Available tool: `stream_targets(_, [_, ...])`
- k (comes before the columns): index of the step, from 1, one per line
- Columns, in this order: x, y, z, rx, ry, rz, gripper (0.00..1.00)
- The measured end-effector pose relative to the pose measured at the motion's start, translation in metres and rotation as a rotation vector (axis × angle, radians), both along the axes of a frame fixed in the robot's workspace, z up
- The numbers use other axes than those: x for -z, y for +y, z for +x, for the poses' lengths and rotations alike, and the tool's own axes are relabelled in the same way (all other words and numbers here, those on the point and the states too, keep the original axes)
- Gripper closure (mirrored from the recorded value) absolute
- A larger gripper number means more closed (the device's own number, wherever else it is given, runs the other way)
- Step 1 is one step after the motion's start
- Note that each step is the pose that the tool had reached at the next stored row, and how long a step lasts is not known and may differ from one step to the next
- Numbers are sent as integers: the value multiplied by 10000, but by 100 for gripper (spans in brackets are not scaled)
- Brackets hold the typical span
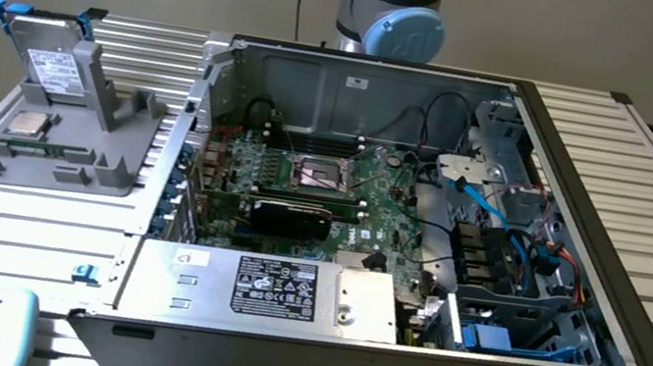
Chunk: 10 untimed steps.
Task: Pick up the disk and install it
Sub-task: 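Pick up the disk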
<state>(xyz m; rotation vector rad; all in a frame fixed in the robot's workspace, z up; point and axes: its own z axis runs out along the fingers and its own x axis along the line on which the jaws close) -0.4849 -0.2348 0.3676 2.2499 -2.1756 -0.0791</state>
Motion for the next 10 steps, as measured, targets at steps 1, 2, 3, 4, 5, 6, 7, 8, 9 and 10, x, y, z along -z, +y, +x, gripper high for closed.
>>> stream_targets(1, [3, -3, -1, 1, 1, 2, 51])
stream_targets(2, [6, -5, -1, 2, 3, 2, 51])
stream_targets(3, [15, -6, -1, 2, 19, 3, 51])
stream_targets(4, [28, -6, -1, 2, 46, 1, 51])
stream_targets(5, [42, -7, 0, 2, 50, -9, 51])
stream_targets(6, [56, -8, 0, 1, 55, -19, 51])
stream_targets(7, [74, -7, 0, 1, 57, -30, 51])
stream_targets(8, [90, -7, 0, 1, 59, -42, 51])
stream_targets(9, [107, -7, 0, 2, 57, -56, 49])
stream_targets(10, [123, -7, 0, 2, 58, -73, 49])
